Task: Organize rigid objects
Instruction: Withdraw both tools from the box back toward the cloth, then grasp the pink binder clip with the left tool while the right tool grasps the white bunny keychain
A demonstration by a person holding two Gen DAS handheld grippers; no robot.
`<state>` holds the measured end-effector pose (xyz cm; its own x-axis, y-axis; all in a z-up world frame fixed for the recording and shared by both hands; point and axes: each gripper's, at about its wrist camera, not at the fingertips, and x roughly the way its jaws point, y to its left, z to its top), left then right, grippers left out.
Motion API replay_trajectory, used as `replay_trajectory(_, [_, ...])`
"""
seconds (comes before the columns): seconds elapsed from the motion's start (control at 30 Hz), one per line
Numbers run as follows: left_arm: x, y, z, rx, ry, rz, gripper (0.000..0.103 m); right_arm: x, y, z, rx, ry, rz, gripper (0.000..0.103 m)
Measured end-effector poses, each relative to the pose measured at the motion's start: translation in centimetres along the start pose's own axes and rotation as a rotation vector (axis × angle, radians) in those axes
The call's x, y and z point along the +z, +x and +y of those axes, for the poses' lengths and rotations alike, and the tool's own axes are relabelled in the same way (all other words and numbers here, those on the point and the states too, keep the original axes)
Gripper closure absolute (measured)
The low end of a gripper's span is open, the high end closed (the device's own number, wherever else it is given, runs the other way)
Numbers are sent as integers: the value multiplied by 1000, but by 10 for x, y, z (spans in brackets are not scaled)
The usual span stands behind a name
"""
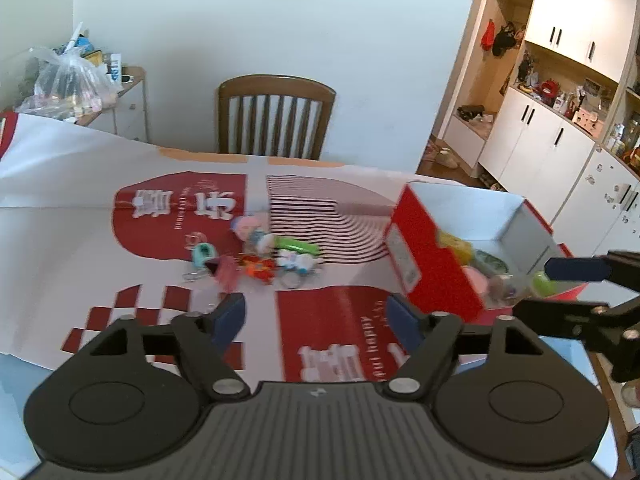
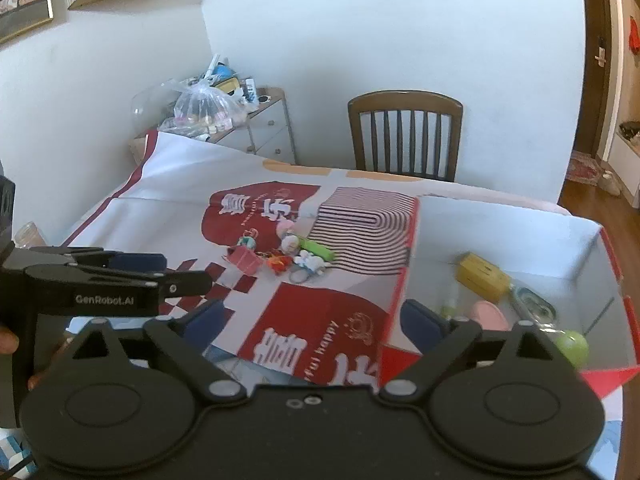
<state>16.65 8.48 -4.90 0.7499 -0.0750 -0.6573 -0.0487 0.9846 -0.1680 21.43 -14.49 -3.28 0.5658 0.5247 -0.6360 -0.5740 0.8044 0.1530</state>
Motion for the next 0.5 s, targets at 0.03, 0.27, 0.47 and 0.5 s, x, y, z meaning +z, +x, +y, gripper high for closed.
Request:
replay_trajectory(0.03, [0,0,6,4,-1,-1,18,0,2,5,-1,-8,-1,4])
replay_trajectory(0.27, [-1,13,39,19,17,-20,15,16,36,28,-14,-55,23,1])
replay_trajectory(0.47, [-3,26,54,24,29,-88,1,29,69,38,-42,-83,43,1])
replay_trajectory(0.5, [-2,30,57,27,24,-87,1,30,74,40,-47,-94,47,1])
